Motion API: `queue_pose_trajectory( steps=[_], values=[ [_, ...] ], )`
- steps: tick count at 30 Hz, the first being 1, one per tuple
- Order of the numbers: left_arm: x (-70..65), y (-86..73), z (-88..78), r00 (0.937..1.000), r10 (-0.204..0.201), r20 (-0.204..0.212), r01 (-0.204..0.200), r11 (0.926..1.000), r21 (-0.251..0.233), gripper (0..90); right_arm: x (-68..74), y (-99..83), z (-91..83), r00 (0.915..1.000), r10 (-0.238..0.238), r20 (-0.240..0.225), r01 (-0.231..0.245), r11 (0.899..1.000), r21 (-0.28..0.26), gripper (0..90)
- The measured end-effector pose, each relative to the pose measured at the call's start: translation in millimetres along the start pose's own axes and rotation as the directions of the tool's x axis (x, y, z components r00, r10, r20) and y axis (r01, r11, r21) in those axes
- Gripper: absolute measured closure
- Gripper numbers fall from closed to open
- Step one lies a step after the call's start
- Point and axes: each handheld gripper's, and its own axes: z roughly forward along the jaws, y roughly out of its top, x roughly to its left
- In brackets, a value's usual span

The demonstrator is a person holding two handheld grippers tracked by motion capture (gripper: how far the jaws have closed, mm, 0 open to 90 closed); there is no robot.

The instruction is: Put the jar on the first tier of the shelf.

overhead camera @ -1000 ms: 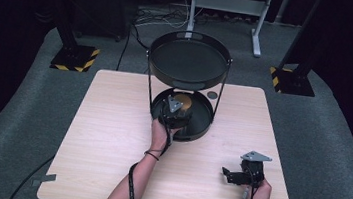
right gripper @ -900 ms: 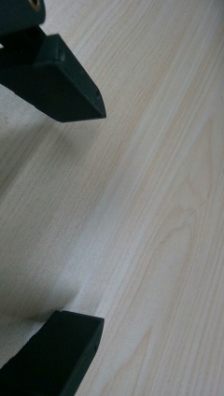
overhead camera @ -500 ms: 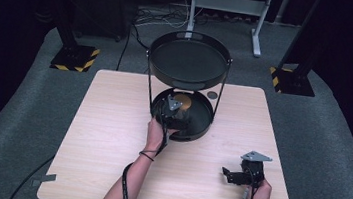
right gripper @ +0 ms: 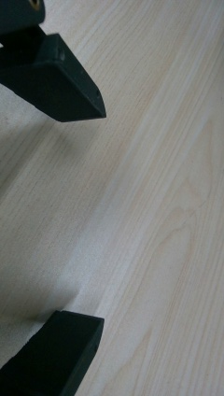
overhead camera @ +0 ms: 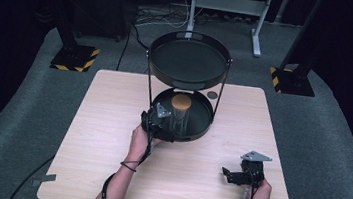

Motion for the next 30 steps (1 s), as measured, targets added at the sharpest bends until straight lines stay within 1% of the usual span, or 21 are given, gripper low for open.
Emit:
queue_pose_trajectory(
  steps=[6,7,8,10,12,14,16,18,20,22,24,26,30],
  values=[
    [4.2,-18.3,-16.8,0.9994,0.008,-0.033,-0.008,1.0,0.005,0.1,0.0,0.0,-0.1,1.0,0.0,0.001,0.0,1.0,-0.001,1.3],
    [4.2,-22.6,-19.6,0.9994,0.004,-0.036,-0.003,1.0,0.009,0.1,0.0,-0.1,-0.2,1.0,0.001,0.001,-0.001,1.0,-0.001,1.3],
    [4.2,-27.2,-22.4,0.999,0.005,-0.044,-0.004,0.9999,0.016,0.1,-0.1,0.0,-0.1,1.0,0.001,0.001,-0.001,1.0,-0.001,1.3],
    [4.0,-37.5,-27.6,0.9976,0.02,-0.066,-0.017,0.9989,0.043,0.1,0.0,0.0,-0.1,1.0,0.0,0.001,0.0,1.0,-0.001,1.3],
    [4.4,-49.1,-33.3,0.9973,0.014,-0.072,-0.01,0.9983,0.057,0.1,-0.1,0.0,-0.1,1.0,0.001,0.001,-0.001,1.0,-0.001,1.3],
    [6.0,-60.6,-40.0,0.9963,0.006,-0.085,0.0,0.9979,0.064,0.1,0.0,0.0,-0.2,1.0,0.001,0.001,-0.001,1.0,-0.001,1.3],
    [7.9,-71.9,-46.5,0.9955,-0.013,-0.094,0.019,0.9976,0.067,0.2,0.0,0.0,-0.1,1.0,0.0,0.001,0.0,1.0,-0.001,1.3],
    [10.2,-82.5,-52.4,0.9941,-0.025,-0.106,0.033,0.9963,0.079,0.1,0.0,0.0,-0.1,1.0,-0.001,0.001,0.001,1.0,-0.001,1.3],
    [12.3,-93.0,-58.2,0.9916,-0.038,-0.124,0.049,0.9944,0.093,0.1,0.2,0.0,-0.1,1.0,0.0,0.001,0.0,1.0,-0.001,1.3],
    [15.1,-103.2,-63.5,0.9902,-0.061,-0.126,0.073,0.9932,0.091,0.2,0.1,0.0,0.0,1.0,-0.001,0.002,0.001,1.0,-0.001,1.3],
    [17.3,-112.4,-67.8,0.9878,-0.072,-0.138,0.086,0.9917,0.096,0.2,0.2,0.0,0.0,1.0,0.0,0.002,0.0,1.0,0.0,1.3],
    [19.0,-120.7,-71.2,0.9861,-0.091,-0.139,0.104,0.9901,0.094,0.1,0.4,0.0,0.1,1.0,0.001,0.002,-0.001,1.0,0.001,1.3],
    [21.4,-134.5,-76.0,0.9824,-0.113,-0.148,0.129,0.9866,0.1,0.1,0.4,0.0,0.1,1.0,0.001,0.004,-0.001,1.0,0.001,1.3]
  ],
)
